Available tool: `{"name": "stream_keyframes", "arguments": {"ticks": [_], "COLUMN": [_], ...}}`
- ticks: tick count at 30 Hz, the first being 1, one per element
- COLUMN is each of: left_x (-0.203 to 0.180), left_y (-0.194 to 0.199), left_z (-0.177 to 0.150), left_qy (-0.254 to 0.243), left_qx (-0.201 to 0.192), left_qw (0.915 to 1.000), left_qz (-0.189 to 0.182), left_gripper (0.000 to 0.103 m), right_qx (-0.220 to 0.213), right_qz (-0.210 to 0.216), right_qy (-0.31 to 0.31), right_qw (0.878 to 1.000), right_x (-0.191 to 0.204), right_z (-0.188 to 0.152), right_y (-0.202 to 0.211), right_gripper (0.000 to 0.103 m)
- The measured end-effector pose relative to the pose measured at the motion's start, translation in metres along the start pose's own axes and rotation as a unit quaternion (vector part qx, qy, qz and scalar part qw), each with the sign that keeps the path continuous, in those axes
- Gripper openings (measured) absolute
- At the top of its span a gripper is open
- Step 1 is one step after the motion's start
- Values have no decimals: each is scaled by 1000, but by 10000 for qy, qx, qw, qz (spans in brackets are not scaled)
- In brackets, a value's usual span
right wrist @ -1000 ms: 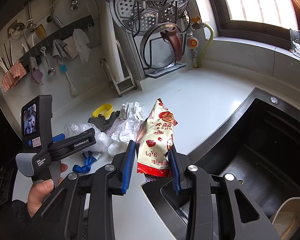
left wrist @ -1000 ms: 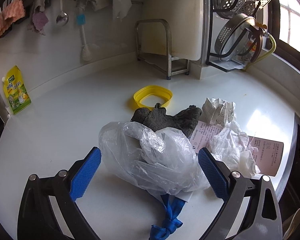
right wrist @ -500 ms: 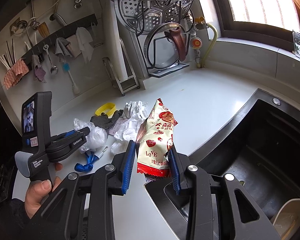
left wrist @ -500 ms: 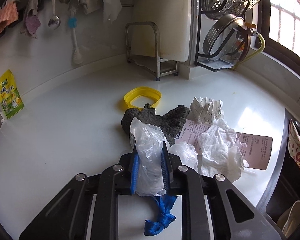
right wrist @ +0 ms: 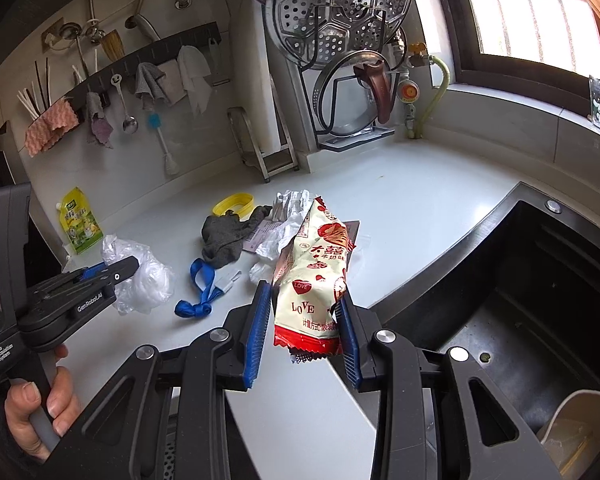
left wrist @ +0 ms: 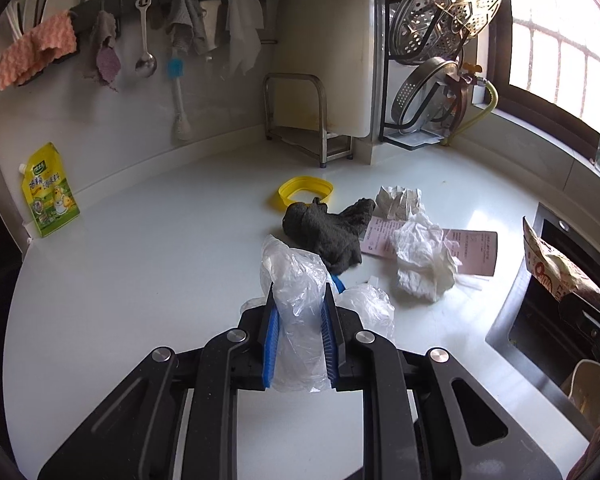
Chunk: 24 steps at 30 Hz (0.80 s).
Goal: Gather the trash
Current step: 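Carry the wrapper and plastic bag over the blue basket bin with both tools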
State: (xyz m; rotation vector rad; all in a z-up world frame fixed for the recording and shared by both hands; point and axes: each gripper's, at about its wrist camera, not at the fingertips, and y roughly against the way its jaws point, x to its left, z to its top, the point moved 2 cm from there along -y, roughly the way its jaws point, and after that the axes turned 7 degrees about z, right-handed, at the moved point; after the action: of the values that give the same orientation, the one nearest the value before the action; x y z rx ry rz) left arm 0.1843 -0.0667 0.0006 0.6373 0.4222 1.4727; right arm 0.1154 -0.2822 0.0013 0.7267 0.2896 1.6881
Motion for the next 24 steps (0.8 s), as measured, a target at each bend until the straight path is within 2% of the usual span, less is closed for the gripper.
{"name": "stream_keyframes", "arguments": {"ticks": [5,11,19,24], "left_x": [8,9,17,22], "left_y": [34,66,84,86], "left_z": [-32,-79,-132,-154], "left_qy": [-156,-404,-291,-160], "left_qx": [-62,-10,278,422], "left_qw": [9998,9991,9984,9983], "left_qz": [-64,-147,-390,-366], "left_gripper": [19,19,19,19], "right_qx": [88,399,531,675], "right_qz": [46,157,203,173], "right_qy": [-10,-91,-104,-11], "right_qw": [10000,9990,9983,9976], "right_x": [22,49,71,77], "right_z": [-30,-83,-136,-158], "right_y": [19,39,67,76], "right_gripper": [32,32,32,32]}}
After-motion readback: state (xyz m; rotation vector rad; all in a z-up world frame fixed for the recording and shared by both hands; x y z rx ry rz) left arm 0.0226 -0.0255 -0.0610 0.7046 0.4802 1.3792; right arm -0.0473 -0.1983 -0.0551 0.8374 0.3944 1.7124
